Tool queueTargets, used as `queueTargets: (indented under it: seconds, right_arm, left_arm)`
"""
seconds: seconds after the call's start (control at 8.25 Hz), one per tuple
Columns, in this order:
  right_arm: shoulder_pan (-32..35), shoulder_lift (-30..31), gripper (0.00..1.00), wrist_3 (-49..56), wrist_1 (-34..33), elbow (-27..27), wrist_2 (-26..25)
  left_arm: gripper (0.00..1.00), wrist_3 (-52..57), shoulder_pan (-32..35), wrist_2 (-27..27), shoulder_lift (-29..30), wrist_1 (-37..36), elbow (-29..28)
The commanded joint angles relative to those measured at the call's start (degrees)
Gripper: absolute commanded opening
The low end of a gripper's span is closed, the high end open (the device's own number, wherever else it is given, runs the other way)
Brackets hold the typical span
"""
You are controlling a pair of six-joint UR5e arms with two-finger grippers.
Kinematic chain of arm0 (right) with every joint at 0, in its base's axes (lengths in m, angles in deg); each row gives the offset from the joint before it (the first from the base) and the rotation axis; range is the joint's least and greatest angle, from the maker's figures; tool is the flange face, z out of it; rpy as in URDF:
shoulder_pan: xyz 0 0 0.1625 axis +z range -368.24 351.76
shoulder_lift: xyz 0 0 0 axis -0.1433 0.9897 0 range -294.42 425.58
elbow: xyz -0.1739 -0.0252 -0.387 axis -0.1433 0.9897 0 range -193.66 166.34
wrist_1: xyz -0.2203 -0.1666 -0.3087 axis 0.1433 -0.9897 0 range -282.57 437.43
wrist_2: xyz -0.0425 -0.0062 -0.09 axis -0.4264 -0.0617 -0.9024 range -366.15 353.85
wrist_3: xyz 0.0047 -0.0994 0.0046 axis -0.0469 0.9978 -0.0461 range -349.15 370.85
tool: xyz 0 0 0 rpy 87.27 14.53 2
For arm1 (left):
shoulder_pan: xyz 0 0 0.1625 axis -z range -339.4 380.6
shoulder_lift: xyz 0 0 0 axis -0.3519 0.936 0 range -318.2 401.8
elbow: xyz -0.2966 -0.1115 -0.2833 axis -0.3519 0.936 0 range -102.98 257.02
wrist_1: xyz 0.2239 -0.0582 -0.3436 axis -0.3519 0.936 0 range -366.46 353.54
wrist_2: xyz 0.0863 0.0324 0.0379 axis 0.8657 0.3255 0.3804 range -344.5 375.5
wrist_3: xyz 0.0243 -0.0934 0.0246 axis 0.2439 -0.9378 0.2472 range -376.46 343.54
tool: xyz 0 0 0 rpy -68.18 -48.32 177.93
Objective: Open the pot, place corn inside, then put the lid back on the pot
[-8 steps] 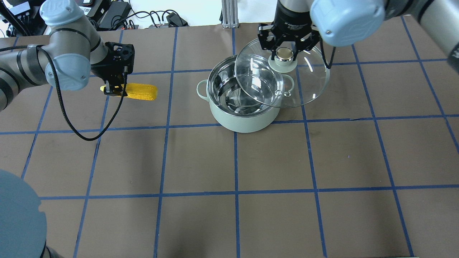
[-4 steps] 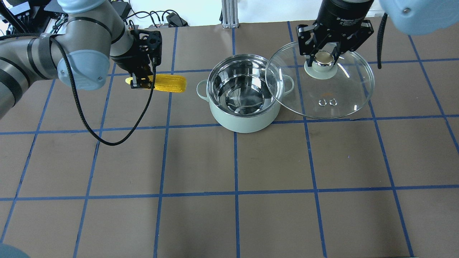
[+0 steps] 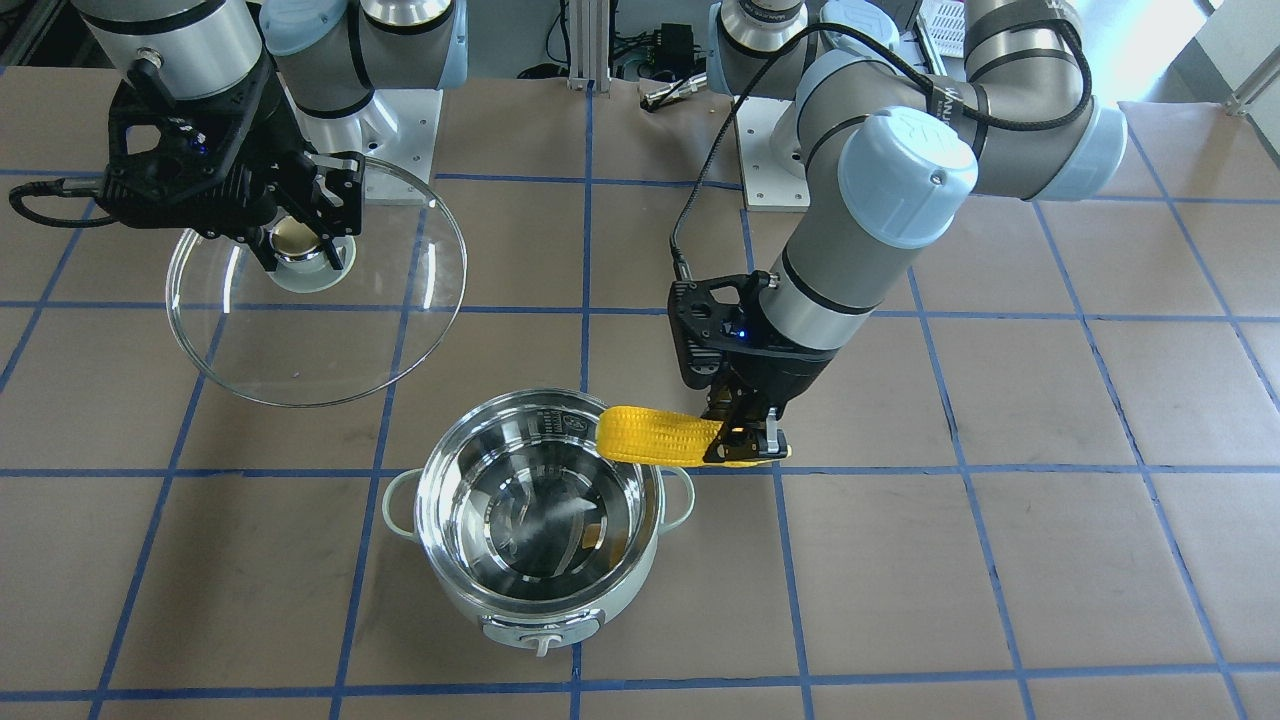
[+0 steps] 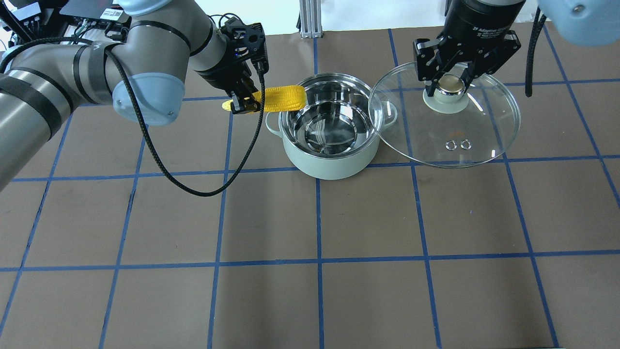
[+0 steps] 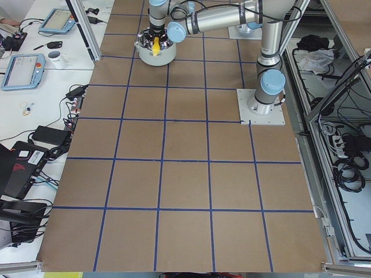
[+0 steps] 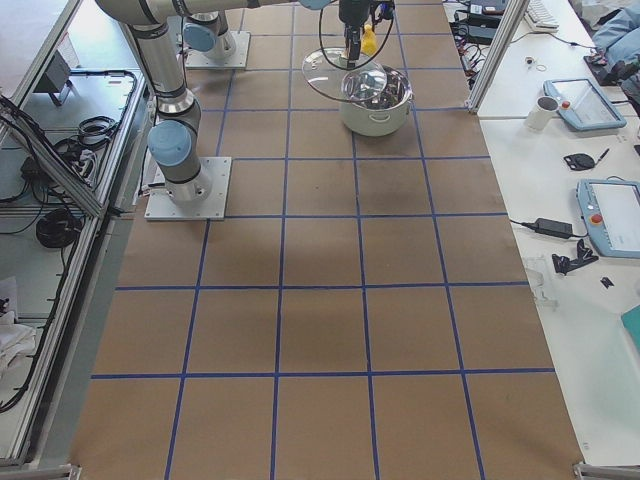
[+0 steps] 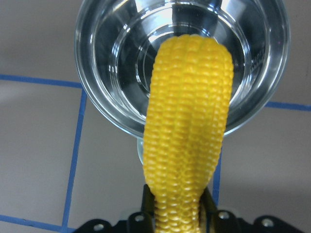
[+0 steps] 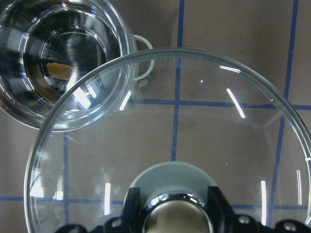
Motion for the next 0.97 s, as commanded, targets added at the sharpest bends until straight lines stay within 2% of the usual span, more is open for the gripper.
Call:
queueTargets:
  seconds: [0.0,0.12,0.24,0.48,0.85]
  right_arm:
    - [-0.1,0.0,0.15,0.5,0.1,0.0,0.0]
    - [-0.1,0.0,0.15,0.5,0.2,0.0,0.0]
    - [-0.1,0.0,0.15,0.6,0.2,0.0,-0.1]
    - [-0.1,0.0,0.15,0.9,0.2,-0.1,-0.1]
    - [-0.1,0.0,0.15,1.0,0.2,-0.1,-0.2]
  left_arm:
    - [0.00,-9.1,2.0,-2.7,1.2,-4.4,-1.6]
    - [0.00,-11.3,2.4,-6.5,2.5,-8.6,-1.6]
    - [0.00,-11.9,3.1,-6.6,4.0,-11.6,-1.7]
    - [0.00,-15.7,5.8,-6.6,6.2,-12.4,-3.0]
    - [0.00,-17.7,6.4,-6.7,9.7,-12.5,-4.4]
